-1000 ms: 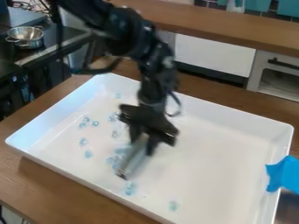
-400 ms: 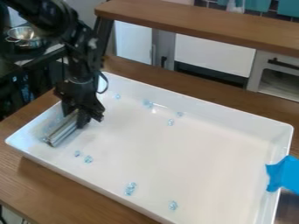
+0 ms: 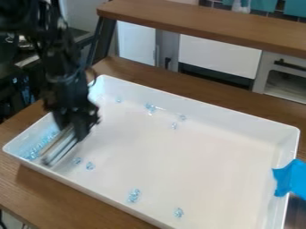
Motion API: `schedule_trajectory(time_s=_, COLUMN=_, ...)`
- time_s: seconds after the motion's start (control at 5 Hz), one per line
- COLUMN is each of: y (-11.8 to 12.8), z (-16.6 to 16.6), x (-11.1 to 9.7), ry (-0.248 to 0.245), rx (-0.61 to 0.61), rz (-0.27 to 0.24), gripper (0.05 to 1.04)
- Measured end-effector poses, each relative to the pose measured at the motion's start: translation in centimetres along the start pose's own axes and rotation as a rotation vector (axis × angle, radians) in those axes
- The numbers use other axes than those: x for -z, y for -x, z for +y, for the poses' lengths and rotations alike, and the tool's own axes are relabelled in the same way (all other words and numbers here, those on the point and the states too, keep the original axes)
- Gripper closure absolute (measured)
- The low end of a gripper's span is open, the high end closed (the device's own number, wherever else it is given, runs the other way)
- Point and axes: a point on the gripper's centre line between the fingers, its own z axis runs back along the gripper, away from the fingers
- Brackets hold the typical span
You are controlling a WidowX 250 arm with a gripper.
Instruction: Sweep into pile
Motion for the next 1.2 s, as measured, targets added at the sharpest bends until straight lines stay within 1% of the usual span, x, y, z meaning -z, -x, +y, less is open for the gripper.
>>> schedule_trajectory(time_s=0.2, y=-0.6, z=-4.4, x=-3.3, ry=0.122, rx=-0.001, rz=-0.069, gripper=0.699)
schedule_trajectory(time_s=0.4, y=-0.4, z=-9.4, x=-4.9, ry=0.163, rx=-0.039, rz=-0.065, gripper=0.699)
schedule_trajectory(time_s=0.6, y=-0.9, z=-13.8, x=-4.3, ry=0.156, rx=-0.095, rz=-0.005, gripper=0.699)
schedule_trajectory(time_s=0.8, y=-0.2, z=-19.3, x=-2.1, ry=0.11, rx=-0.1, rz=0.067, gripper=0.699)
schedule_trajectory(time_s=1.0, y=0.7, z=-23.1, x=0.1, ry=0.07, rx=-0.084, rz=0.091, gripper=0.699)
schedule_trajectory(time_s=1.2, y=1.6, z=-25.4, x=1.9, ry=0.033, rx=-0.069, rz=0.065, gripper=0.699)
